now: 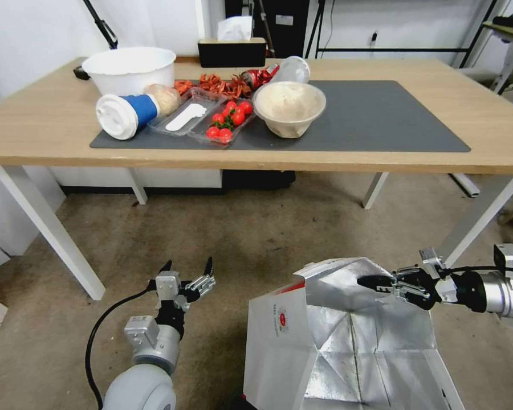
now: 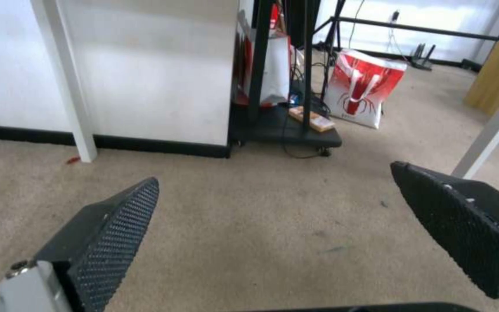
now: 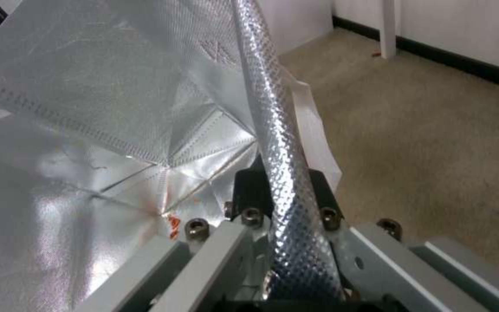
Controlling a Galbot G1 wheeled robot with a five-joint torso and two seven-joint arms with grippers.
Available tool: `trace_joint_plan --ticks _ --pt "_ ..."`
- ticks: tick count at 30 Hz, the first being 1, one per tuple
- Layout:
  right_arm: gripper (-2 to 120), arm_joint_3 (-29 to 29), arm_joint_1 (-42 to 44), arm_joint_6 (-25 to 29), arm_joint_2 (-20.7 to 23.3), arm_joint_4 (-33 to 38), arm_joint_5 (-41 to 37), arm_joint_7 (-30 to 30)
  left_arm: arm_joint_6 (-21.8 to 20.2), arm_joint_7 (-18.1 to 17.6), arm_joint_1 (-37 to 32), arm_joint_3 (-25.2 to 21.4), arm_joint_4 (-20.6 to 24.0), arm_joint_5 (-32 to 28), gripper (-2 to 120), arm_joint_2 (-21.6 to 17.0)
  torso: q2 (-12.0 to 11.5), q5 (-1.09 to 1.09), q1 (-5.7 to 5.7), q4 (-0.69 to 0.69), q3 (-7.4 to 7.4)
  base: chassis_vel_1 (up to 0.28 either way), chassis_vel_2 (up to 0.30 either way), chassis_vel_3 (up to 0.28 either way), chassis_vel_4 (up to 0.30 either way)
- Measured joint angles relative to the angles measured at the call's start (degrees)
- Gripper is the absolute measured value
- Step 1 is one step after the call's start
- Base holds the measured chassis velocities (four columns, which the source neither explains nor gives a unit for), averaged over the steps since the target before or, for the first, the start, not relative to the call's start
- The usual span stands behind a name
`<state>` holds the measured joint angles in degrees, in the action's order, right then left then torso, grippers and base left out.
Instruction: Pick up the food delivery bag from the floor and place it on the table.
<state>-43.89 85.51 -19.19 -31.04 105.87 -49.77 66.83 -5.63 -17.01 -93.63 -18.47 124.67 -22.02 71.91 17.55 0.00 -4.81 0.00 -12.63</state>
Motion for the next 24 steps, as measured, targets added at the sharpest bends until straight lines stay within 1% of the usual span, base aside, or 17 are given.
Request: trace_joint_plan --ticks 24 --pt "0 0.3 -0.2 0.1 -0.1 -0.1 0.4 0.0 0.0 -0.1 0.3 0.0 -0.5 0.1 100 -0.1 5.2 0.00 -1.71 0.00 -3.51 0.000 0.000 0.000 0.000"
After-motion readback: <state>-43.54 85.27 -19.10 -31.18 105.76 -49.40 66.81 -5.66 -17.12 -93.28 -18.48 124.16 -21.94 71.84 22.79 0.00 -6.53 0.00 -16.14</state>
